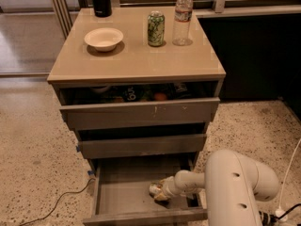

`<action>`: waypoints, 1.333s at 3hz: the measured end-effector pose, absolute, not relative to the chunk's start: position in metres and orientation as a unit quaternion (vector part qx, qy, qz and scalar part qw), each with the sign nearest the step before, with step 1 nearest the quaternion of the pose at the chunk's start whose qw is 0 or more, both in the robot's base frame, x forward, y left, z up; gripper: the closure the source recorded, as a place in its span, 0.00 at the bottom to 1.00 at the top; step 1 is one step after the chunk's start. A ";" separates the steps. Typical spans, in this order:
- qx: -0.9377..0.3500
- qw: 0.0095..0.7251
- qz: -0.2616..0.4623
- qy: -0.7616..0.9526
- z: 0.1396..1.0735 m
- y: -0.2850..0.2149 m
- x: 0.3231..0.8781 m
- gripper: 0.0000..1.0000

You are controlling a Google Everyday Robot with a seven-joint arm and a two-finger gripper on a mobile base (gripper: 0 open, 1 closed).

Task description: Pick 7up can from bottom drawer and place on counter

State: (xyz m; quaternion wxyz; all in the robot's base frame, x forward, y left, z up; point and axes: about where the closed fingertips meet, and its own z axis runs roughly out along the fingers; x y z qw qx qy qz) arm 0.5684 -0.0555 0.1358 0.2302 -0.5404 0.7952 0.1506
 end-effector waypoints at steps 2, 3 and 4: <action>-0.540 0.230 0.151 0.795 0.136 -0.055 0.568 1.00; -0.542 0.230 0.152 0.794 0.147 -0.056 0.563 1.00; -0.546 0.228 0.153 0.791 0.166 -0.058 0.555 1.00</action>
Offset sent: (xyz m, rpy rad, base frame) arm 0.0000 0.0000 0.0000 0.0000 0.0000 0.0000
